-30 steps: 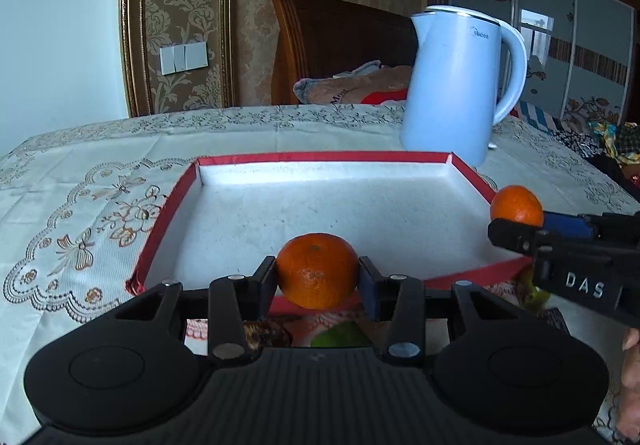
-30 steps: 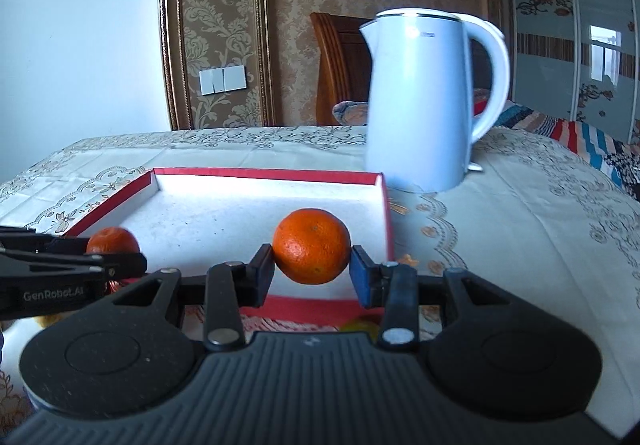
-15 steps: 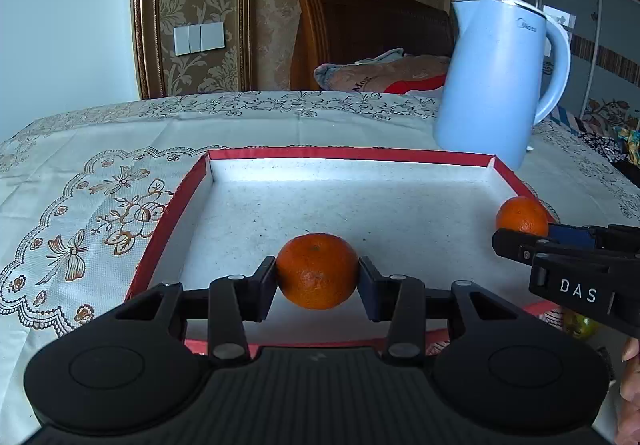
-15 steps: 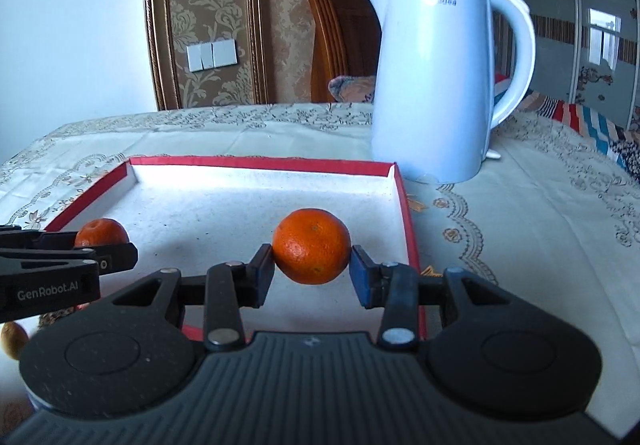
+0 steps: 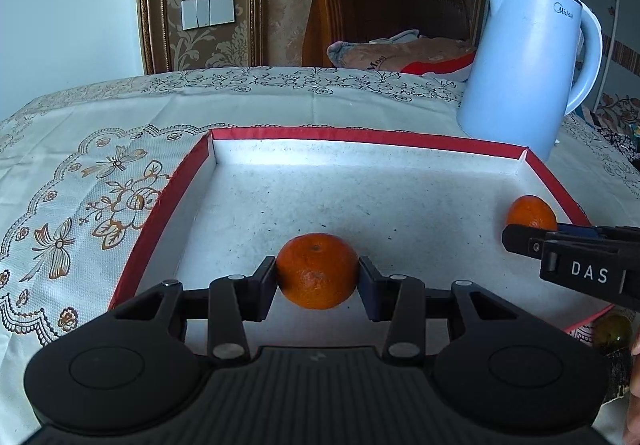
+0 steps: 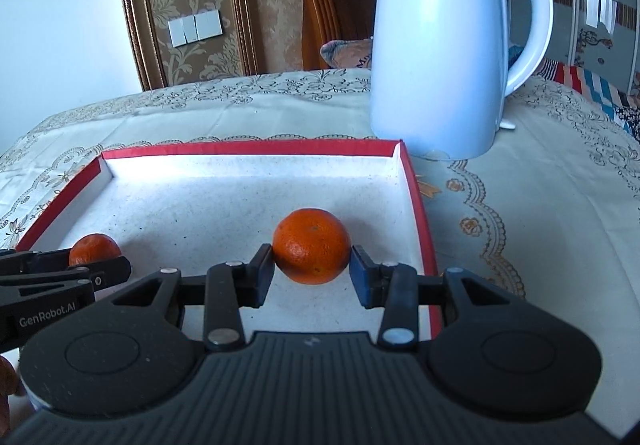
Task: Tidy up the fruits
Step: 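Carry both held oranges up and over into the red-rimmed tray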
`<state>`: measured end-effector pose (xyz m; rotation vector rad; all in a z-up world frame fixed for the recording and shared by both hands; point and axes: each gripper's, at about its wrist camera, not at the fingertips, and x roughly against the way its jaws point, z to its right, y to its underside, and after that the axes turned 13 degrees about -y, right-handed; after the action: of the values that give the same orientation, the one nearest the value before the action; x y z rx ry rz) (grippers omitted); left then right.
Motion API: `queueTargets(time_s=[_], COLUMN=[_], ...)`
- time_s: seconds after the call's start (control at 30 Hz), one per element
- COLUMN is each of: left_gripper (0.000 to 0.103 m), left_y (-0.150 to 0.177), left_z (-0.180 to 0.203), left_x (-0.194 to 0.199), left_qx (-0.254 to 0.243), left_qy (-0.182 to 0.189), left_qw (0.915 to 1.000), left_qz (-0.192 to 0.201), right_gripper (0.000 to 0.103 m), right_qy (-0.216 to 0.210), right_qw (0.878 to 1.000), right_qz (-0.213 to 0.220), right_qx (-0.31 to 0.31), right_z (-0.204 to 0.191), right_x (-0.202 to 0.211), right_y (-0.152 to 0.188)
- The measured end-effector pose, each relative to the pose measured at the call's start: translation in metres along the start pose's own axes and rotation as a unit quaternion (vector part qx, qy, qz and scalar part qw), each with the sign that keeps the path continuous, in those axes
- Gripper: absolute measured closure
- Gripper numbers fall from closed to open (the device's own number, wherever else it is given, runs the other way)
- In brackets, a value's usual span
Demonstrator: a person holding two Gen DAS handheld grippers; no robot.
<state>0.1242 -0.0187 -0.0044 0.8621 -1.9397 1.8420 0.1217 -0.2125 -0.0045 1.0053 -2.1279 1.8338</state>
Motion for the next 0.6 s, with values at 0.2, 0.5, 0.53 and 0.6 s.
queueTargets(time_s=[0.2,0.5,0.53,0.6], left_gripper=[0.061,0.060,0.060,0.060], left_y=[-0.0027,-0.0043,-0.0034,-0.0033], left_z=[0.0055,0.0076,0.0076,0.0079], left_x=[-0.0056,-0.0085,-0.0078,-0.0080], left_qx=[-0.010,-0.009,-0.011,-0.011], left_qy=[-0.014,-0.022,-0.023,-0.023], left_qw=[0.9998,0.9996,0.9996,0.9995], left_qz=[0.008,0.015,0.016,0.017], right_gripper=[0.064,0.063,0.063,0.063], right_qy=[0.004,0.009,0.009,0.007], right_qw=[1.000,1.000,1.000,1.000], right_qz=[-0.003,-0.014,-0.013,-0.013], right_qx=[0.000,0.000,-0.002,-0.004], right_z=[0.0000,-0.0001,0.0008,0.0016], right_x=[-0.0016,-0.0045,-0.0043,-0.0037], right_y=[-0.0007,-0.0001,0.0000,0.0000])
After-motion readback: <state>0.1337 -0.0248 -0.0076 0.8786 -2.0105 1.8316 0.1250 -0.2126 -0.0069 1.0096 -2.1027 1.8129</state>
